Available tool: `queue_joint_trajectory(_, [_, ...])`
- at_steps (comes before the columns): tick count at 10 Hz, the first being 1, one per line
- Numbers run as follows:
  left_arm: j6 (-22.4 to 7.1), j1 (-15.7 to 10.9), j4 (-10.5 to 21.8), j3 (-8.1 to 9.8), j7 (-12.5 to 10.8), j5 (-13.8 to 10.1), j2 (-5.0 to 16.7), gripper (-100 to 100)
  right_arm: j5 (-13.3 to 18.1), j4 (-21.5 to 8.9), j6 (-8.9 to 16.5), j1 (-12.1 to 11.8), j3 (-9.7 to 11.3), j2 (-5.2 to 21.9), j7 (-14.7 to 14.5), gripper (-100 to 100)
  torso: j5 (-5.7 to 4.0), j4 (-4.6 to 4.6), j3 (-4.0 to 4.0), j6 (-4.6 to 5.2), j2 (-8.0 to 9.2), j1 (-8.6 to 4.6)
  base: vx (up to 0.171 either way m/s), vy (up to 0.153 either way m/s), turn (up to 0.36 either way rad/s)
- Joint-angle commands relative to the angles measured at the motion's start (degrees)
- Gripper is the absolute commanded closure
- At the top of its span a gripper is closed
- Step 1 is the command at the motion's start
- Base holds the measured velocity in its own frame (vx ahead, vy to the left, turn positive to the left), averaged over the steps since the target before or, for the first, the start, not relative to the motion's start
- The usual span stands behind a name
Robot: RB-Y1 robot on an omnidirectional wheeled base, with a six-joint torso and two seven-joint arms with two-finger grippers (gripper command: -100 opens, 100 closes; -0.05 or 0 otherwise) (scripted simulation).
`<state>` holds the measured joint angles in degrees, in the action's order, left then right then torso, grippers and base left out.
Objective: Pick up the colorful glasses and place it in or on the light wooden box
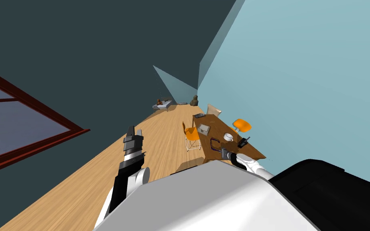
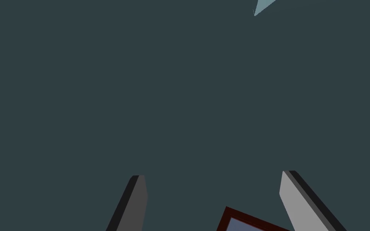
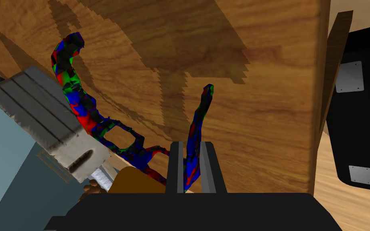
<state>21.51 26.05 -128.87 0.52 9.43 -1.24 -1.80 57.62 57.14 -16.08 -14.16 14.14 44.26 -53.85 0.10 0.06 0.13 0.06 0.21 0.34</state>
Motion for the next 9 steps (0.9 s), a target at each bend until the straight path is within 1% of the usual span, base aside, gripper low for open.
queue_joint_trajectory(1, [0.0, 0.0, 0.0, 0.00, 0.0, 0.0, 0.0, 0, 0.0, 0.0, 0.0, 0.0, 0.0, 0.0, 0.0, 100, 0.00, 0.00, 0.00, 0.00, 0.00, 0.00, -0.019, 0.045, -0.018])
queue_joint_trajectory(2, [0.0, 0.0, 0.0, 0.00, 0.0, 0.0, 0.0, 0, 0.0, -0.1, -0.2, 0.0, 0.0, 0.1, 0.1, 0, -0.03, 0.01, -0.01, -0.03, -0.04, -0.12, -0.004, 0.008, 0.000])
queue_joint_trajectory(3, [0.0, 0.0, 0.0, 0.01, 0.0, 0.0, 0.0, 0, -1.2, -0.5, -1.9, 1.9, -1.5, 1.9, 1.5, 100, -0.05, 0.00, -0.05, -0.03, -0.10, -0.24, -0.117, 0.033, 0.110])
queue_joint_trajectory(4, [0.0, 0.0, 0.0, 0.00, 0.0, 0.0, 0.0, 0, -1.2, -0.5, -1.9, 1.9, -1.5, 1.9, 1.5, 100, 0.00, 0.08, 0.11, -0.08, 0.16, -0.20, -0.128, 0.047, 0.071])
queue_joint_trajectory(5, [0.0, 0.0, 0.0, 0.00, 0.0, 0.0, 0.0, 0, -2.1, -1.1, -3.2, 2.9, -2.1, 3.1, 2.6, 100, -0.01, 0.10, 0.18, -0.04, 0.27, -0.12, -0.128, 0.045, 0.085])
queue_joint_trajectory(8, [0.0, 0.0, 0.0, 0.00, 0.0, 0.0, 0.0, 0, -3.5, -2.2, -5.5, 4.6, -3.2, 5.0, 4.6, 100, 0.00, 0.11, 0.17, 0.00, 0.24, -0.12, -0.089, 0.043, 0.071])
queue_joint_trajectory(9, [0.0, 0.0, 0.0, 0.00, 0.0, 0.0, 0.0, 0, -4.6, -3.0, -7.1, 5.7, -4.0, 6.3, 6.0, 100, -0.02, 0.11, 0.15, -0.03, 0.20, -0.17, -0.109, 0.042, 0.169])
